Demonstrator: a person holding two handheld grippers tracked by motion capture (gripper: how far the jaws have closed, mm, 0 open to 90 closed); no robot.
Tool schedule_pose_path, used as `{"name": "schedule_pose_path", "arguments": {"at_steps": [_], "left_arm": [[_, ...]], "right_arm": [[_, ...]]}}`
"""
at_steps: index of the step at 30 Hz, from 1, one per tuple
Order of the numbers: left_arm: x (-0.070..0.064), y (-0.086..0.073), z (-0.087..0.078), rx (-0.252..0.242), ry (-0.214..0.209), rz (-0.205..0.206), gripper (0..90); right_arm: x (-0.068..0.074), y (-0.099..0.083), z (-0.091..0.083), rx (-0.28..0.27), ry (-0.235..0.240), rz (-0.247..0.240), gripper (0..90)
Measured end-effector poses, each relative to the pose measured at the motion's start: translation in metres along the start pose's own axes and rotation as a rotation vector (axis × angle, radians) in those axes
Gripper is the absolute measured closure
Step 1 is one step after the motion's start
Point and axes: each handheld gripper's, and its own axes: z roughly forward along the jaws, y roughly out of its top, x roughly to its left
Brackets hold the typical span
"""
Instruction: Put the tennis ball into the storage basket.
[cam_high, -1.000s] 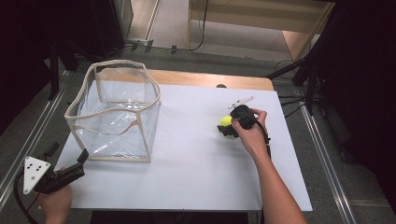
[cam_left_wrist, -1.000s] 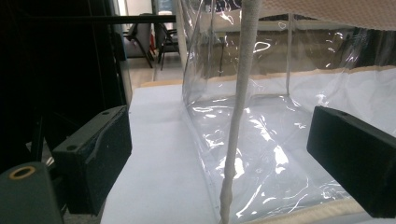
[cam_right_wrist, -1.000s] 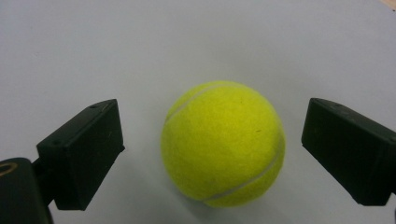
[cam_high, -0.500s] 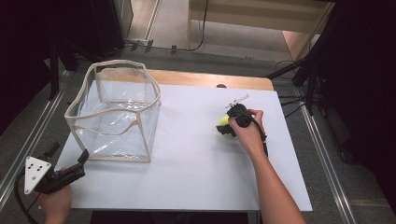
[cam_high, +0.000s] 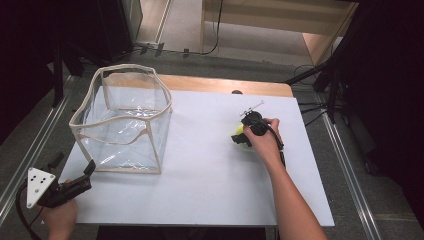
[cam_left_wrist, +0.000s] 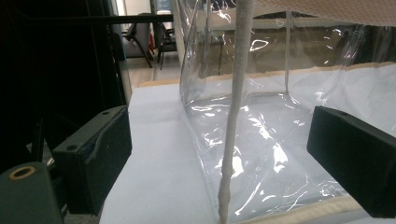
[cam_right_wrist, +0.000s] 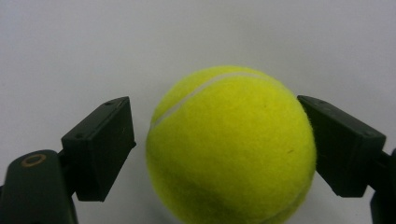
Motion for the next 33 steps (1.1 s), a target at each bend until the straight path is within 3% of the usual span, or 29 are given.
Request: {"name": "schedule_pose_path", "arguments": {"at_steps": [13, 19, 23, 33], "left_arm": [[-0.001, 0.000, 0.000, 0.002, 0.003, 0.003, 6.9], [-0.001, 0.000, 0.000, 0.000, 0.001, 0.001, 6.9], [0.000, 0.000, 0.000, 0.000, -0.001, 0.002, 6.9], [0.000, 0.000, 0.000, 0.000, -0.002, 0.002, 6.9]], "right_arm": [[-0.004, -0.003, 0.002, 0.035, -0.045, 0.026, 23.0], [-0.005, -0.004, 0.000, 0.044, -0.034, 0.027, 23.8], [-0.004, -0.003, 0.000, 0.041, 0.002, 0.015, 23.9], [0.009, 0.005, -0.003, 0.039, 0.033, -0.026, 23.9]]}}
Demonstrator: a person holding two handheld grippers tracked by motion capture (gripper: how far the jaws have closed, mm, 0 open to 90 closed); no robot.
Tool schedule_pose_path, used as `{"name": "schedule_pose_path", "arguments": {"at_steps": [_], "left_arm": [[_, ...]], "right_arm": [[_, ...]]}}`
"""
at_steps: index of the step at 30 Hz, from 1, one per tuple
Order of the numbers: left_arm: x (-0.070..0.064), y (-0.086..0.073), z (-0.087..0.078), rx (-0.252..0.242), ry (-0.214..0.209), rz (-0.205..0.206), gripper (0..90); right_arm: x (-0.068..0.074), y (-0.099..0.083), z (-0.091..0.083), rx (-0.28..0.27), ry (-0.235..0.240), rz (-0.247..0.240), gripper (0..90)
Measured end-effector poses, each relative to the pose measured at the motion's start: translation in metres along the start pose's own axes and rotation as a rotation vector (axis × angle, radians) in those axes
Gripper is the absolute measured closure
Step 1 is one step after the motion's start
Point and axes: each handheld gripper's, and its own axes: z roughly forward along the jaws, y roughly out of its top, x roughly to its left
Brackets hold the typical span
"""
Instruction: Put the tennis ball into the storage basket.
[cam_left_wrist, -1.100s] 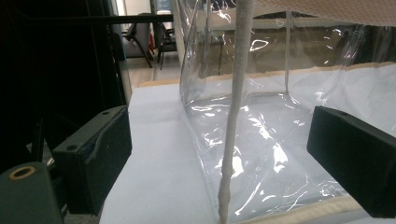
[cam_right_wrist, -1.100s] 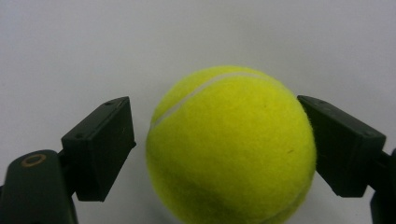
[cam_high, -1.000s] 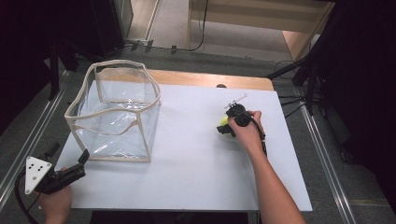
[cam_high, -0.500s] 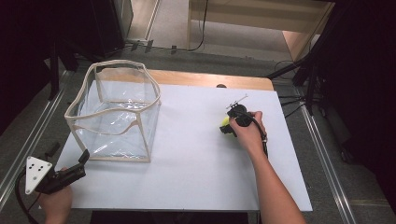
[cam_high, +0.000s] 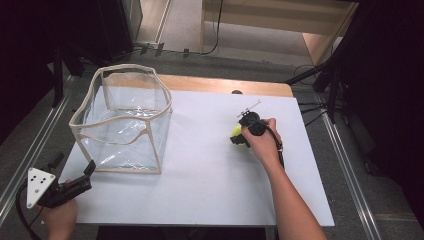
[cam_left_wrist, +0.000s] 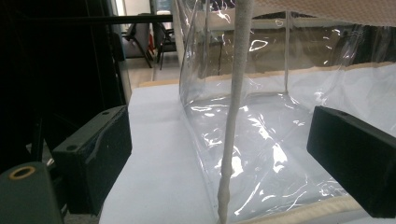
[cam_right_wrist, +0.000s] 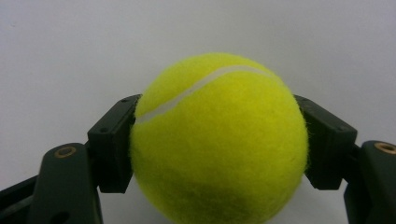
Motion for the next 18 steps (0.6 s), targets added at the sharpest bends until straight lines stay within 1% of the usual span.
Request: {"name": "schedule_pose_path", "arguments": {"at_steps": [4, 5, 8, 9, 12, 13, 15, 18], "left_arm": [[0.000, 0.000, 0.000, 0.000, 0.001, -0.002, 6.9], [0.000, 0.000, 0.000, 0.000, 0.000, -0.001, 6.9], [0.000, 0.000, 0.000, 0.000, 0.000, -0.001, 6.9], [0.000, 0.000, 0.000, 0.000, 0.000, 0.000, 6.9], [0.000, 0.000, 0.000, 0.000, 0.001, -0.002, 6.9], [0.000, 0.000, 0.000, 0.000, 0.000, -0.002, 6.9], [0.000, 0.000, 0.000, -0.001, 0.000, -0.003, 6.9], [0.000, 0.000, 0.000, -0.001, 0.002, -0.006, 6.9]], "right_arm": [[0.004, 0.003, -0.001, -0.004, 0.005, -0.012, 23.9], [0.007, 0.006, -0.003, -0.007, 0.011, -0.023, 23.9], [0.010, 0.008, -0.003, -0.010, 0.020, -0.032, 23.9], [0.014, 0.011, -0.004, -0.011, 0.025, -0.041, 23.9], [0.017, 0.013, -0.004, -0.013, 0.030, -0.048, 23.9], [0.021, 0.016, -0.004, -0.013, 0.039, -0.053, 23.9], [0.022, 0.017, -0.004, -0.018, 0.038, -0.056, 23.9], [0.029, 0.023, -0.003, -0.014, 0.051, -0.070, 23.9]]}}
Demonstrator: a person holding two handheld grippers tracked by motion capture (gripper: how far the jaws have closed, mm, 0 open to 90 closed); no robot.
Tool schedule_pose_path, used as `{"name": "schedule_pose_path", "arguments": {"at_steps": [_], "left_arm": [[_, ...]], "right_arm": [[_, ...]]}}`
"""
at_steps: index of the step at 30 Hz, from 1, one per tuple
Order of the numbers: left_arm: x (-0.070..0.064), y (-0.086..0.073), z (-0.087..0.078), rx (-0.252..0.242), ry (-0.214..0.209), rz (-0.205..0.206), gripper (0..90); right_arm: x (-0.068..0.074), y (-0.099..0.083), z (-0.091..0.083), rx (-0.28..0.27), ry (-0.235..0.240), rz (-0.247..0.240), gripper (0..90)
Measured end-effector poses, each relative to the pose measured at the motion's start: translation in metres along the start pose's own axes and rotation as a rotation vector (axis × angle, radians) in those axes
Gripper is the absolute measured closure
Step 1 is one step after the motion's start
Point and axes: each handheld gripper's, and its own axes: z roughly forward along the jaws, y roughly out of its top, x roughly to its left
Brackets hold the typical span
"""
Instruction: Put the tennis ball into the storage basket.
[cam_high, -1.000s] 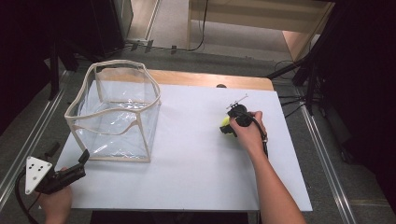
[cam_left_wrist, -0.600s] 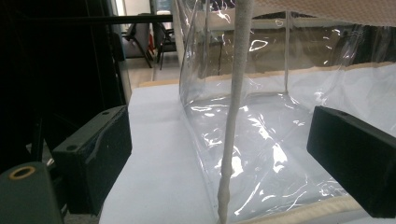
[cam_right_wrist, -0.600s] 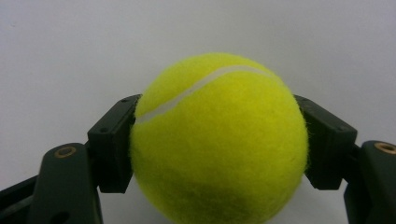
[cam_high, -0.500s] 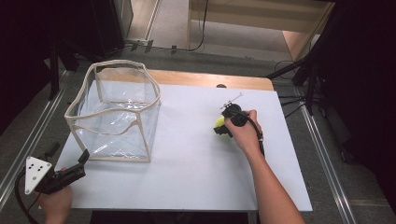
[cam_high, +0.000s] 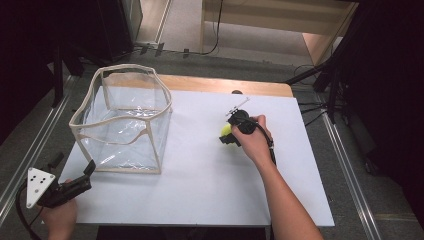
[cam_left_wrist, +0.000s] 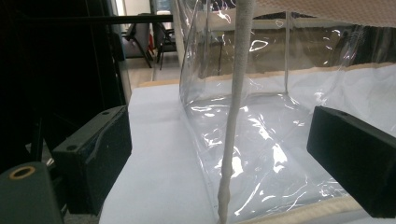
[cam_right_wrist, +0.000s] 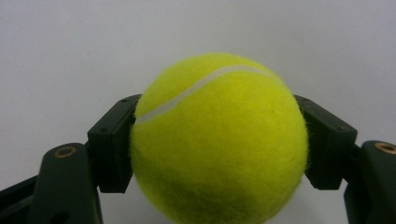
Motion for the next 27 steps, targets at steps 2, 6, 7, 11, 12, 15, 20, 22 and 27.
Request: {"name": "schedule_pose_path", "arguments": {"at_steps": [2, 6, 7, 11, 12, 15, 20, 22, 27], "left_arm": [[0.000, 0.000, 0.000, 0.000, 0.000, 0.000, 6.9], [0.000, 0.000, 0.000, 0.000, 0.000, -0.001, 6.9], [0.000, 0.000, 0.000, 0.000, -0.001, 0.001, 6.9], [0.000, 0.000, 0.000, 0.000, -0.001, 0.000, 6.9], [0.000, 0.000, 0.000, 0.000, -0.001, 0.000, 6.9], [0.000, 0.000, 0.000, -0.001, -0.001, -0.002, 6.9], [0.000, 0.000, 0.000, -0.001, -0.001, -0.002, 6.9], [0.001, 0.000, 0.000, -0.002, -0.001, 0.000, 6.9], [0.000, 0.000, 0.000, -0.002, -0.002, -0.001, 6.9]], "right_arm": [[0.001, 0.001, 0.000, -0.002, 0.007, -0.008, 23.9], [0.009, 0.009, 0.001, -0.005, 0.020, -0.030, 23.9], [0.012, 0.010, 0.001, -0.002, 0.027, -0.028, 23.9], [0.020, 0.017, 0.001, -0.008, 0.040, -0.051, 23.9], [0.020, 0.017, 0.001, -0.008, 0.040, -0.051, 23.9], [0.028, 0.024, 0.002, -0.007, 0.055, -0.062, 23.9], [0.037, 0.030, 0.003, -0.004, 0.064, -0.100, 23.9], [0.041, 0.032, 0.003, -0.007, 0.066, -0.105, 23.9], [0.051, 0.039, 0.001, -0.004, 0.081, -0.127, 23.9]]}}
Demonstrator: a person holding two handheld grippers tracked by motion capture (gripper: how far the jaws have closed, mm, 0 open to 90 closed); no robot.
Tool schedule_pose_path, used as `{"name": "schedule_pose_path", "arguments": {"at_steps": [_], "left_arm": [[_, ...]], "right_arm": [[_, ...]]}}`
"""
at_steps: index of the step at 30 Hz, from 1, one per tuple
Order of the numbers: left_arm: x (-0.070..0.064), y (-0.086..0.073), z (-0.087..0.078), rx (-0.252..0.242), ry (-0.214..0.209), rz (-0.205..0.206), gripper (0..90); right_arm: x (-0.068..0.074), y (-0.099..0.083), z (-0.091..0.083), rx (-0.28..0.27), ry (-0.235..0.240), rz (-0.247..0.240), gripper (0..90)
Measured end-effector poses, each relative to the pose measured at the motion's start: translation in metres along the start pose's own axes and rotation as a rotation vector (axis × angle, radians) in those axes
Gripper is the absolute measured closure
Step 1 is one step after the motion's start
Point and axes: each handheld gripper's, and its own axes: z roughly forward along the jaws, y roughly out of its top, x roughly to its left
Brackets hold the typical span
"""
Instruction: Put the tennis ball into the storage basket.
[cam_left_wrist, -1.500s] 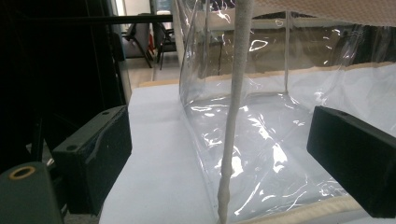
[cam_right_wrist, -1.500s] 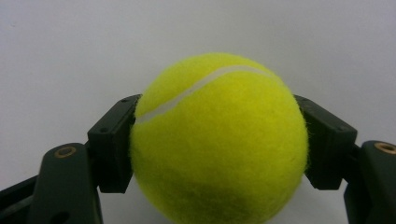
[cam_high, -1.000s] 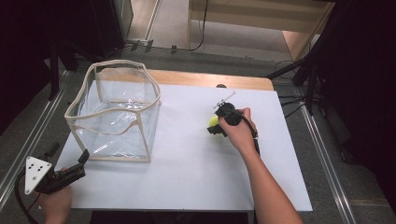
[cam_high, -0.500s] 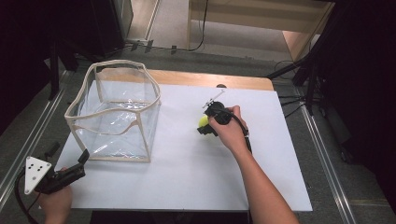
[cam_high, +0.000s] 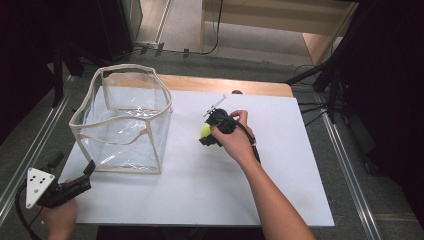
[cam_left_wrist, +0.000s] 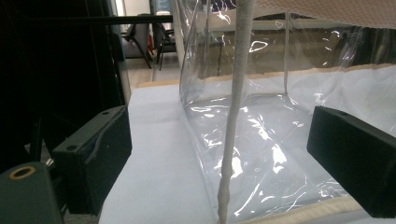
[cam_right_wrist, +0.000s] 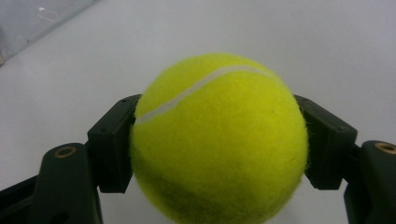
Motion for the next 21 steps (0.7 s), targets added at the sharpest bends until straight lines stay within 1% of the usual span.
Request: {"name": "schedule_pose_path", "arguments": {"at_steps": [2, 3, 7, 11, 12, 13, 14, 17, 18, 20, 21], "left_arm": [[0.000, 0.000, 0.000, -0.001, -0.001, 0.000, 6.9], [0.000, 0.000, 0.000, 0.000, -0.001, 0.001, 6.9], [0.000, 0.000, 0.000, 0.000, 0.000, 0.000, 6.9], [0.000, 0.000, 0.000, -0.001, -0.001, 0.000, 6.9], [0.000, 0.000, 0.000, -0.001, 0.000, -0.001, 6.9], [0.000, 0.000, 0.000, -0.001, 0.000, -0.001, 6.9], [0.000, 0.000, 0.000, -0.001, -0.001, 0.000, 6.9], [0.000, 0.000, 0.000, 0.000, 0.000, 0.002, 6.9], [0.000, 0.000, 0.000, -0.001, -0.001, 0.001, 6.9], [0.000, 0.000, 0.000, -0.001, -0.001, 0.000, 6.9], [0.000, 0.000, 0.000, -0.002, -0.002, 0.000, 6.9]], "right_arm": [[0.002, 0.003, 0.000, -0.003, 0.004, -0.019, 23.9], [0.005, 0.005, -0.001, -0.004, 0.004, -0.016, 23.9], [0.010, 0.010, -0.001, -0.013, 0.014, -0.044, 23.9], [0.015, 0.014, -0.002, -0.012, 0.023, -0.051, 23.9], [0.017, 0.017, -0.002, -0.017, 0.026, -0.063, 23.9], [0.017, 0.017, -0.002, -0.017, 0.026, -0.063, 23.9], [0.020, 0.020, -0.002, -0.011, 0.042, -0.070, 24.0], [0.021, 0.022, -0.003, -0.011, 0.042, -0.083, 24.0], [0.024, 0.025, -0.004, -0.014, 0.044, -0.088, 24.0], [0.026, 0.026, -0.004, -0.016, 0.042, -0.083, 24.0], [0.028, 0.029, -0.006, -0.024, 0.049, -0.098, 24.0]]}}
